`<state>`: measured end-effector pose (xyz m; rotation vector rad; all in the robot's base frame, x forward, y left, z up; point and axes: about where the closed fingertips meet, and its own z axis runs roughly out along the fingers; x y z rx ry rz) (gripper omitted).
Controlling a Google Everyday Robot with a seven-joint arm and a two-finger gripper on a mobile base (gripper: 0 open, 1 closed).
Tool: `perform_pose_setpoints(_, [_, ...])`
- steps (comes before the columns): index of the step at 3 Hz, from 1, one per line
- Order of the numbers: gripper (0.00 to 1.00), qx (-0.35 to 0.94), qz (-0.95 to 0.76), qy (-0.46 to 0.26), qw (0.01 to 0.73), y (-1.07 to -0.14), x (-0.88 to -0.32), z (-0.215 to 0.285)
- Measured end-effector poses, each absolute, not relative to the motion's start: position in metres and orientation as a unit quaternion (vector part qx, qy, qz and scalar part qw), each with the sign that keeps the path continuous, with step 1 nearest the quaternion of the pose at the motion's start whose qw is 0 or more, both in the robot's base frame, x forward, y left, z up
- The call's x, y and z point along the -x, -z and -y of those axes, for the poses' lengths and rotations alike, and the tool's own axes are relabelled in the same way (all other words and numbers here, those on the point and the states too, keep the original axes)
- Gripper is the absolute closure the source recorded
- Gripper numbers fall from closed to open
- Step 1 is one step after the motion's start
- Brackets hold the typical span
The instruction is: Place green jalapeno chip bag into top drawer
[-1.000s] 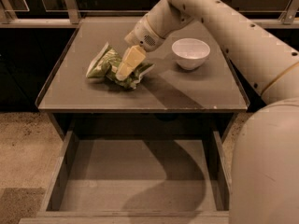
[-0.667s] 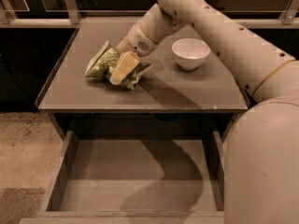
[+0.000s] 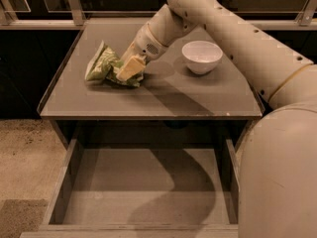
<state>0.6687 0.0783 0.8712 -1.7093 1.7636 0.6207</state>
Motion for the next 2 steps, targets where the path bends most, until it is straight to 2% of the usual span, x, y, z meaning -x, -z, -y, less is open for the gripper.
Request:
perform_pose_setpoints(1, [0.87,0.644,-0.664,-0.234,0.3,-0.8712,-0.6686,-0.0783])
perform_pose_setpoints(2, [1.0,0.651,-0.654,-0.237,0.304,-0.8732,-0.6634,-0.0783])
